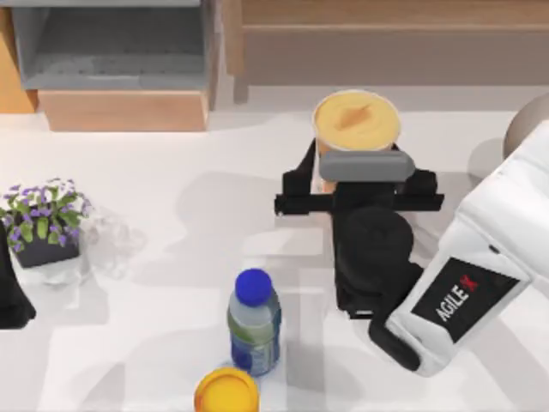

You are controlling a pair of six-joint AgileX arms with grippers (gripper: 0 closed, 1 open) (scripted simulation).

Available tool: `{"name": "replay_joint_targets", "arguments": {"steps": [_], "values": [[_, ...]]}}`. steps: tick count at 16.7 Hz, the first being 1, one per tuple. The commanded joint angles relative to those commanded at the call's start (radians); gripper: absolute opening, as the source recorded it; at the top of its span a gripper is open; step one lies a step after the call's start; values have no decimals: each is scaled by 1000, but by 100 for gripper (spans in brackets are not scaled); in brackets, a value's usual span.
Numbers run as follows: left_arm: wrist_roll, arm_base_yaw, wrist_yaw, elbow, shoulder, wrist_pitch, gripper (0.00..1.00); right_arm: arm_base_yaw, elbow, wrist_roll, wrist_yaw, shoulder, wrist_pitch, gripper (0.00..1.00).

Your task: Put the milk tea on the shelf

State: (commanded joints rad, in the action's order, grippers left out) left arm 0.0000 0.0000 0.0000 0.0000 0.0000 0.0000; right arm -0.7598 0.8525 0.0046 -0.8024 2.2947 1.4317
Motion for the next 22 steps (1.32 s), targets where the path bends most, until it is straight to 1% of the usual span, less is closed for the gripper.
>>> {"name": "replay_joint_targets", "arguments": {"steps": [8,9,18,22], "values": [[0,0,0,0,0,0,100,0,0,0,0,0,0,2],[0,0,0,0,0,0,100,0,0,0,0,0,0,0],[0,0,0,0,0,0,100,-2,-2,2,0,-5,-3,0],[0,0,0,0,0,0,100,-2,-7,2,0,-41,-34,0]]}}
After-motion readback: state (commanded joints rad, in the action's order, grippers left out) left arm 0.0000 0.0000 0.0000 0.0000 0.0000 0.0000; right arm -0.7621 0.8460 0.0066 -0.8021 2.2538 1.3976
